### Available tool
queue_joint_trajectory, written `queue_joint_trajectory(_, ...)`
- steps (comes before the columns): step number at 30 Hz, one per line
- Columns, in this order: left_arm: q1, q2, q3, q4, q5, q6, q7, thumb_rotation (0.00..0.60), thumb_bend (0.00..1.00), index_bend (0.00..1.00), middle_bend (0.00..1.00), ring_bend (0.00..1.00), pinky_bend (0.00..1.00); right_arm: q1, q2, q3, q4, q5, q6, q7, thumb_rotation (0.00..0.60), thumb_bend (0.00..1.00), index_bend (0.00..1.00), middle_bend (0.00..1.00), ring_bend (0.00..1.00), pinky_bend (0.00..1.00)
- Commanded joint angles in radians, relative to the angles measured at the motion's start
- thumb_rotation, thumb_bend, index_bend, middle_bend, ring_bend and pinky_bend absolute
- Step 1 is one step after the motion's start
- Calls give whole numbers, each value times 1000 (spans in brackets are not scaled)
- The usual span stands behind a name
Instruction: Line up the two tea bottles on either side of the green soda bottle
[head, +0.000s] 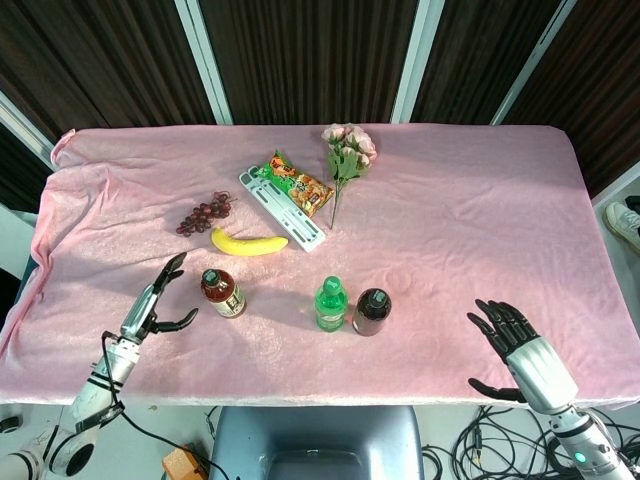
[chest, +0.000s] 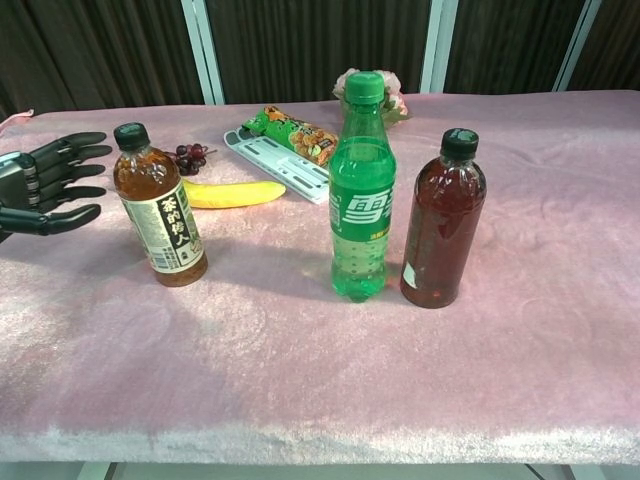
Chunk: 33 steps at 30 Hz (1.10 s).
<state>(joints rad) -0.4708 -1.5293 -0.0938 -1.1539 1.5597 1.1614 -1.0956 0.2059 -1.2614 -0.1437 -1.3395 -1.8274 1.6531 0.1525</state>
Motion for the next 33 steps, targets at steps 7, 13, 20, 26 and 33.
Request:
queue_joint_trajectory(7,-46,-17,12,-10,0,-37,-6,600,314,0,0,0,127,-6,4,9,-4,-2,-9,9,600,290,0,6,20,214)
queue_joint_trajectory(13,-66,-38,5,-6,-19,-68,17,600,314,0,0,8,146,-4,8,4,-8,-10,-23,14,600,290,0,6,20,214)
queue_joint_trajectory(20,-99,-88,-18,1,-70,-115,89,600,305,108,169,121,235,-8,22,4,-16,-16,-30,30,600,290,0,4,20,214)
queue_joint_trajectory(26,-111,-108,-31,-1,-98,-135,103,600,306,342,420,293,350,-10,32,3,-20,-22,-37,42,600,290,0,0,20,214)
queue_joint_trajectory(33,-113,-118,-31,-11,-92,-116,108,600,307,532,586,384,409,-13,39,3,-25,-29,-41,51,600,290,0,0,20,214)
